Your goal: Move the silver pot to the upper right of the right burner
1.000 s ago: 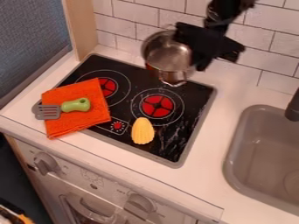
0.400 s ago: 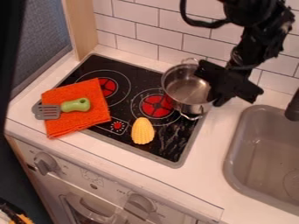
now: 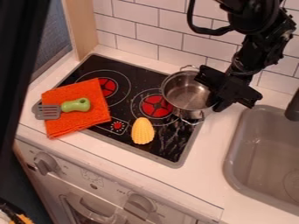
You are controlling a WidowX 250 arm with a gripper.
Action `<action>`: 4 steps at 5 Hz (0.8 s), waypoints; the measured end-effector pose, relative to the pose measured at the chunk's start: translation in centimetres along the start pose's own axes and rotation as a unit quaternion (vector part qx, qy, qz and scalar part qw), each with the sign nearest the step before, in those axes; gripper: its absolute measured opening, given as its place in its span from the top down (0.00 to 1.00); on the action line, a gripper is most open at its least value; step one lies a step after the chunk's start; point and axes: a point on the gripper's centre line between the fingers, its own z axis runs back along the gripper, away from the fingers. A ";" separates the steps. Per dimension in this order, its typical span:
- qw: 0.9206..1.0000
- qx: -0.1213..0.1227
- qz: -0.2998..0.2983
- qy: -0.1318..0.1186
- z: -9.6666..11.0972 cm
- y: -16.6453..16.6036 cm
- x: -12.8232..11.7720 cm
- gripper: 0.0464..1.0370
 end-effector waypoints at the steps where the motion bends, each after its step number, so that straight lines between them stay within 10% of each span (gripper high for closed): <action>1: 1.000 -0.007 -0.001 -0.004 -0.1 -0.5 -0.1 0.47; 2: 1.000 -0.007 0.005 -0.008 -0.2 -1.0 -0.2 0.15; 4: 0.998 0.048 0.024 0.022 4.7 -3.3 -1.1 0.03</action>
